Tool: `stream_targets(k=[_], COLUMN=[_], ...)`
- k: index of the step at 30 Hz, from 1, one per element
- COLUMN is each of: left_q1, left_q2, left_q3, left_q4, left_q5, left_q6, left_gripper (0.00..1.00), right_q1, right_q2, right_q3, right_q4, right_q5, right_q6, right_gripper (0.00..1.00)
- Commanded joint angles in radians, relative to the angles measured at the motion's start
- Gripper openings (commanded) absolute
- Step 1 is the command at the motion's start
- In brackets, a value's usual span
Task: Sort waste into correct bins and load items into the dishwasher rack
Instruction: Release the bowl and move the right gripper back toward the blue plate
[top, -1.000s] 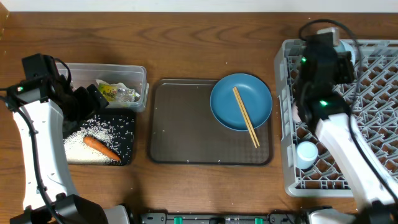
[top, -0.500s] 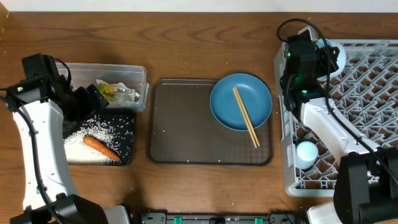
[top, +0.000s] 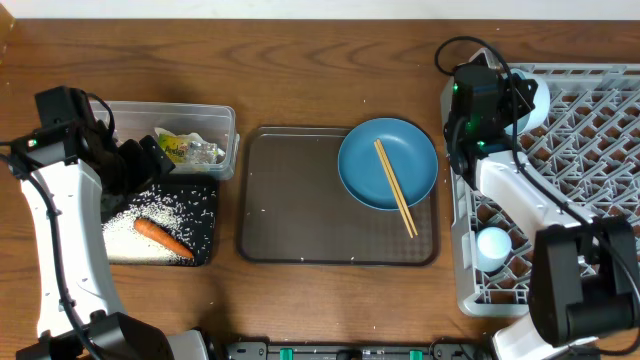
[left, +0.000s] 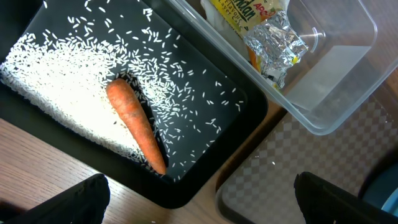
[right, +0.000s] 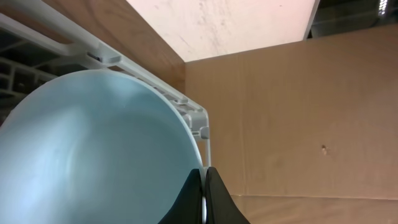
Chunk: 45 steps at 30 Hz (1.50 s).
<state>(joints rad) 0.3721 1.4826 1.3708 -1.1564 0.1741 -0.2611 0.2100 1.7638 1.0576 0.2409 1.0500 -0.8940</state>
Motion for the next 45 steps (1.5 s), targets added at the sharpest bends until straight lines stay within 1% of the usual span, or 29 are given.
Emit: stream_targets(k=[1,5,7,11,12,14,15,16,17,18,19,22,24,26,27,31,35,38,42,45], left_q1=[0.005,0.005,0.005,0.005,0.005,0.005,0.005,0.005,0.005,0.005,0.005,0.005,0.005,0.005,0.005,0.005,0.005,0.005,0.005,0.005], left_q2=[-0.016,-0.016,-0.016,-0.016,-0.016,-0.016,-0.016,-0.016,-0.016,-0.016,-0.016,-0.016,-0.016,-0.016,-0.016,-0.016,-0.016,-0.016,-0.016,-0.016], left_q3=[0.013,0.013,0.013,0.013,0.013,0.013,0.013,0.013,0.013,0.013,0.013,0.013,0.013,0.013,0.013,0.013,0.013,0.013,0.013,0.013], left_q4=[-0.006,-0.006,-0.006,-0.006,-0.006,-0.006,-0.006,-0.006,-0.006,-0.006,-0.006,-0.006,-0.006,-0.006,-0.006,-0.006,-0.006,-0.006,-0.006,-0.006], left_q5=[-0.002,-0.002,-0.002,-0.002,-0.002,-0.002,-0.002,-0.002,-0.002,-0.002,-0.002,-0.002,-0.002,-0.002,-0.002,-0.002,-0.002,-0.002,-0.002,-0.002], left_q6=[0.006,0.006,0.006,0.006,0.006,0.006,0.006,0.006,0.006,0.006,0.006,0.006,0.006,0.006,0.006,0.006,0.006,0.006,0.006,0.006], left_gripper=[0.98,0.98,0.98,0.98,0.98,0.98,0.98,0.98,0.98,0.98,0.98,0.98,0.98,0.98,0.98,0.98,0.98,0.98,0.98,0.98], right_q1=[0.019,0.051,0.063,0.091,0.096,0.103,0.105,0.107,0.107,0.108,0.108,0.108,0.108,0.108,0.108,0.118,0.149,0.158,0.152,0.145], right_q2=[0.08,0.088,0.088,0.088,0.088,0.088,0.088,0.088,0.088,0.088,0.088,0.088,0.086,0.076,0.064,0.008,-0.022,-0.023,-0.023,-0.023], right_q3=[-0.011,-0.011,-0.011,-0.011,-0.011,-0.011,-0.011,-0.011,-0.011,-0.011,-0.011,-0.011,-0.011,-0.011,-0.01,-0.011,-0.011,-0.011,-0.011,-0.011], right_q4=[-0.021,-0.006,0.034,0.056,0.056,0.058,0.064,0.072,0.08,0.091,0.106,0.167,0.22,0.245,0.245,0.217,0.106,0.063,-0.018,-0.15], right_q5=[-0.028,-0.026,-0.018,-0.021,-0.026,-0.034,-0.033,-0.033,-0.032,-0.027,-0.016,0.044,0.11,0.171,0.192,0.218,0.18,0.172,0.14,0.072], right_q6=[-0.023,-0.019,-0.02,-0.019,-0.019,-0.019,-0.019,-0.019,-0.019,-0.019,-0.019,-0.019,-0.02,-0.02,-0.02,-0.02,-0.019,-0.009,0.09,0.211], right_gripper=[0.01,0.01,0.03,0.05,0.09,0.33,0.37,0.39,0.44,0.52,0.63,0.73,0.77,0.94,0.99,0.99,0.99,0.99,0.99,0.99])
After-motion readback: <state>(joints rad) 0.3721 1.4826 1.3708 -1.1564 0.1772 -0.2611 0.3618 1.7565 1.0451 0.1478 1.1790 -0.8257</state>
